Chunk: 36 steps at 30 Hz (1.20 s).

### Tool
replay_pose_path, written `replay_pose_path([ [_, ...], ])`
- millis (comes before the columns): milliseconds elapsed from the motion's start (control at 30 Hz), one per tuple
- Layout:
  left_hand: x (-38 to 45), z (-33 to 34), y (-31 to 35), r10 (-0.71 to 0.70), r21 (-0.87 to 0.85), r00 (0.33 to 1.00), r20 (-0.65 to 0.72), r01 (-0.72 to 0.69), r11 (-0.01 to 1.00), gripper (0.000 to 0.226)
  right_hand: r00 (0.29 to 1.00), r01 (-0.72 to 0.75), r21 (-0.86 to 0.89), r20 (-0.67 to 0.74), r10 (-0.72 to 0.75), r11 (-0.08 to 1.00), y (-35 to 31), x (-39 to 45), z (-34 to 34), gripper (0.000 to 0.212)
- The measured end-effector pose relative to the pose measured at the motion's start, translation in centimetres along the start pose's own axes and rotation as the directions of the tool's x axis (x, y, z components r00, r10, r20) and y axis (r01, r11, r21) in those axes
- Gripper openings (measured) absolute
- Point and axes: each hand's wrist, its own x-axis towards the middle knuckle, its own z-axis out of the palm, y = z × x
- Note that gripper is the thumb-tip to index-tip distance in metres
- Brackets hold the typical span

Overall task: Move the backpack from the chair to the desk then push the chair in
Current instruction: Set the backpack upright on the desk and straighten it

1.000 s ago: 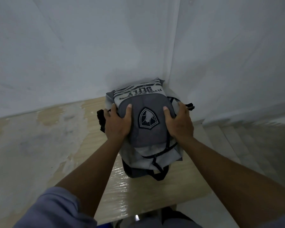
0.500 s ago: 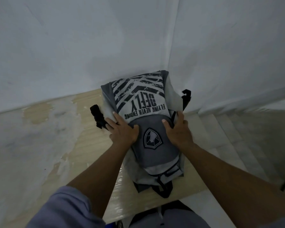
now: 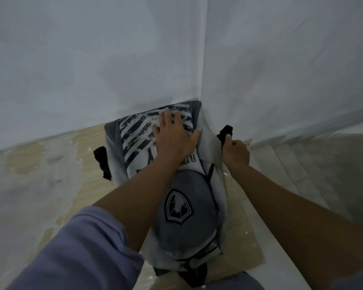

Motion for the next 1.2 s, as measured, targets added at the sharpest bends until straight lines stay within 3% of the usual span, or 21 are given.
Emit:
replay_pose_path([
  [233, 4.6, 1.5, 3.4, -0.228, 0.118, 0.97, 0.082, 0.218, 0.969, 0.102, 0.959, -0.255, 0.066, 0.145, 0.244, 0.965, 1.3, 6.4, 2.3, 0.039],
  [400, 5.5, 1.5, 3.7, -0.229, 0.207, 0.972, 0.052, 0.214, 0.955, 0.069, 0.939, -0.33, 0.116, 0.145, 0.313, 0.937, 1.1, 8.2, 3.7, 0.042],
  [467, 5.2, 1.5, 3.8, -0.22, 0.171, 0.976, 0.011, 0.215, 0.962, 0.054, 0.944, -0.32, 0.14, 0.136, 0.302, 0.937, 0.9, 8.6, 3.6, 0.042],
  [567, 5.0, 1.4, 3.0, -0.189, 0.066, 0.979, -0.08, 0.194, 0.979, 0.047, 0.965, -0.25, 0.199, 0.13, 0.228, 0.947, -0.6, 8.7, 3.2, 0.011],
  [733, 4.9, -0.2, -0.4, -0.071, -0.149, 0.948, -0.311, 0.026, 0.988, 0.042, 0.982, -0.112, 0.172, 0.169, 0.083, 0.979, -5.2, 8.9, 3.8, 0.023],
  [833, 5.3, -1.9, -2.0, -0.048, -0.198, 0.913, -0.405, -0.037, 0.979, 0.042, 0.963, -0.123, 0.114, 0.255, 0.091, 0.986, -8.4, 9.4, 5.0, 0.01],
  [900, 5.6, -2.9, -2.9, -0.024, -0.22, 0.902, -0.43, -0.078, 0.972, 0.042, 0.949, -0.138, 0.078, 0.295, 0.109, 0.987, -10.2, 9.5, 5.9, 0.025],
  [967, 5.9, -3.6, -3.4, -0.005, -0.241, 0.899, -0.437, -0.112, 0.964, 0.042, 0.897, -0.176, 0.094, 0.426, 0.12, 0.98, -11.9, 9.3, 6.6, 0.056],
  [1000, 6.0, -3.8, -3.7, -0.008, -0.246, 0.899, -0.437, -0.111, 0.963, 0.042, 0.866, -0.199, 0.128, 0.487, 0.114, 0.972, -12.8, 9.0, 6.7, 0.062],
  [1067, 6.3, -3.9, -4.1, -0.02, -0.242, 0.899, -0.437, -0.096, 0.965, 0.042, 0.836, -0.268, 0.208, 0.535, 0.12, 0.941, -13.7, 8.7, 6.6, 0.051],
  [1133, 6.7, -3.6, -4.3, -0.013, -0.224, 0.91, -0.414, -0.088, 0.971, 0.041, 0.798, -0.333, 0.242, 0.587, 0.135, 0.911, -14.0, 8.8, 6.0, 0.025],
  [1200, 7.0, -2.8, -4.0, 0.001, -0.213, 0.932, -0.361, -0.084, 0.974, 0.041, 0.769, -0.349, 0.239, 0.626, 0.131, 0.906, -14.3, 8.7, 5.4, 0.027],
])
